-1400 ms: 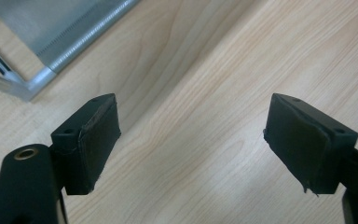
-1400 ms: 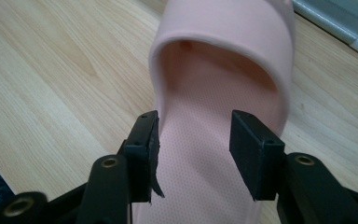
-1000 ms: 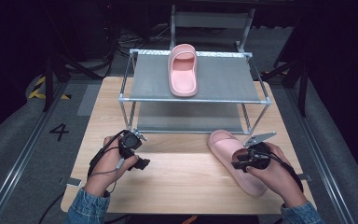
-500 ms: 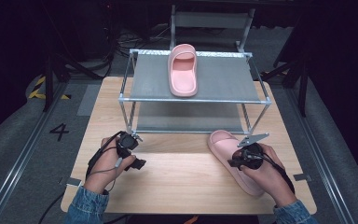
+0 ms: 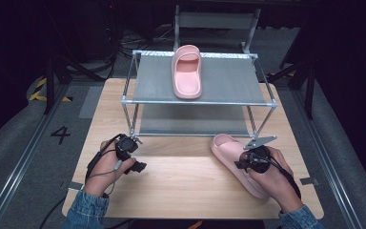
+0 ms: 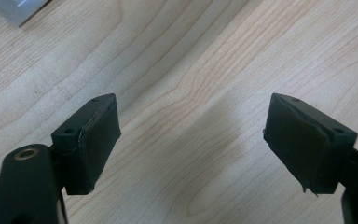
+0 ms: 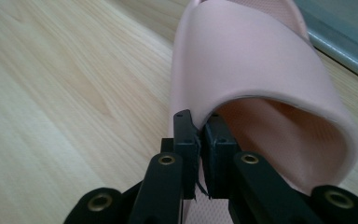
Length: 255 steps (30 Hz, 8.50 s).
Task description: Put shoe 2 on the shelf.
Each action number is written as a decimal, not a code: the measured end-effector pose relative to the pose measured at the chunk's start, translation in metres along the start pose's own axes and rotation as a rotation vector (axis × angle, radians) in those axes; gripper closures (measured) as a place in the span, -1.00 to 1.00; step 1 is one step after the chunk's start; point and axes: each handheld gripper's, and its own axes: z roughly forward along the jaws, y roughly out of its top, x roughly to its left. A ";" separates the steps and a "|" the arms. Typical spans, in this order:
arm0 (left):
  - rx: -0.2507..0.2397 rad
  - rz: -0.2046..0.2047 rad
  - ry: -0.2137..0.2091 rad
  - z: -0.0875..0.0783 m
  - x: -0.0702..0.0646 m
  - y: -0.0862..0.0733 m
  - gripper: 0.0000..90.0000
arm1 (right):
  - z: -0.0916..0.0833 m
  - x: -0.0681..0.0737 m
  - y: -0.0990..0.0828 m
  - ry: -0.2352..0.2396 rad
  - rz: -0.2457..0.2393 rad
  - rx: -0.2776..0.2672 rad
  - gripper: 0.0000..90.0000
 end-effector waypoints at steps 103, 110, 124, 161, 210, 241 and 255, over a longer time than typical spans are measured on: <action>-0.029 -0.156 0.025 -0.022 0.015 -0.054 -0.60 | -0.084 -0.071 0.229 -0.106 -0.030 0.002 0.90; -0.027 -0.148 0.027 -0.024 0.016 -0.058 -0.60 | -0.067 -0.074 0.243 -0.151 -0.041 0.045 0.90; -0.018 -0.113 0.016 -0.021 0.015 -0.053 -0.60 | -0.052 -0.068 0.248 -0.161 -0.065 0.057 0.59; 0.006 -0.072 -0.032 -0.013 0.024 -0.018 -0.60 | -0.119 -0.108 0.121 -0.227 0.142 0.048 0.72; 0.000 -0.071 -0.029 -0.015 0.024 -0.021 -0.60 | -0.099 -0.074 0.120 -0.038 0.070 -0.037 1.00; 0.005 -0.069 -0.034 -0.014 0.024 -0.022 -0.60 | -0.065 -0.013 0.149 0.061 -0.085 -0.108 1.00; 0.000 -0.077 -0.035 -0.015 0.026 -0.024 -0.60 | -0.042 -0.032 0.172 0.008 -0.029 -0.110 1.00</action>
